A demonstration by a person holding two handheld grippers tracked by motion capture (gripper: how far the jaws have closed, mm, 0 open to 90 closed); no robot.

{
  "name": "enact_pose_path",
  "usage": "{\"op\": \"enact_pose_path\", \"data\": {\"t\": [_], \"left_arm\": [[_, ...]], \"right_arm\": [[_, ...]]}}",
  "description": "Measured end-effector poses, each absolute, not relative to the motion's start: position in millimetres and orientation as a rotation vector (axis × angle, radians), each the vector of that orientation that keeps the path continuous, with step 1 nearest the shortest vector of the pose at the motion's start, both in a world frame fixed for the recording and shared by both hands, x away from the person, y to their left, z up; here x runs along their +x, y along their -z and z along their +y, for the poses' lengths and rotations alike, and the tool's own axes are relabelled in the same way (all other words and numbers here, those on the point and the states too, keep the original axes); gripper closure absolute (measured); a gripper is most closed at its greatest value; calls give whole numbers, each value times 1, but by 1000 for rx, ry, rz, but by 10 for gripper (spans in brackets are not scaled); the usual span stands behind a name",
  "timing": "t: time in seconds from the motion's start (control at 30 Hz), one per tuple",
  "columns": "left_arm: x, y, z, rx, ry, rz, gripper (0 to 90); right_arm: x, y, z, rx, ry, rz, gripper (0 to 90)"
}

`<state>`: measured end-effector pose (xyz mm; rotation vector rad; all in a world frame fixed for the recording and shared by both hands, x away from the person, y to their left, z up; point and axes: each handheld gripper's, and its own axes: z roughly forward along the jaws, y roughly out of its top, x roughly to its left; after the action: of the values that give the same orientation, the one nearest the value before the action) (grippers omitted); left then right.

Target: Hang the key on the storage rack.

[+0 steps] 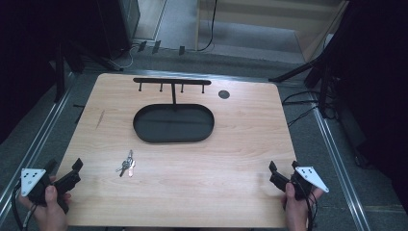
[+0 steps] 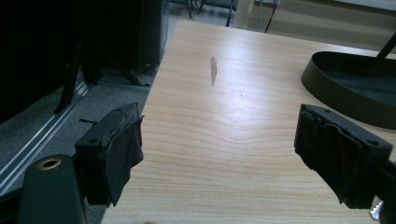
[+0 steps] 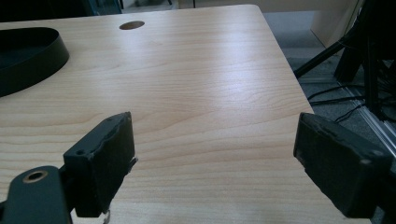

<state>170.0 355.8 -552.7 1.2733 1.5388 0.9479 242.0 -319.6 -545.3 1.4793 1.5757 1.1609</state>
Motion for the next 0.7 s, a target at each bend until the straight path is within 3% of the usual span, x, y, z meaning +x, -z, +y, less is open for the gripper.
{"op": "enact_pose_path", "data": {"t": [0.1,0.23,0.4,0.7], "left_arm": [[169,552,356,1282,-943,1525,240],[169,550,358,1270,-938,1535,240],[163,536,365,1255,-800,1471,197],[168,501,337,1379,-738,1420,154]], "right_arm": [[242,545,-320,1483,-1158,1579,124],[242,545,-318,1474,-1149,1586,124],[241,545,-317,1456,-1142,1599,125],[241,545,-316,1454,-1145,1618,126]]}}
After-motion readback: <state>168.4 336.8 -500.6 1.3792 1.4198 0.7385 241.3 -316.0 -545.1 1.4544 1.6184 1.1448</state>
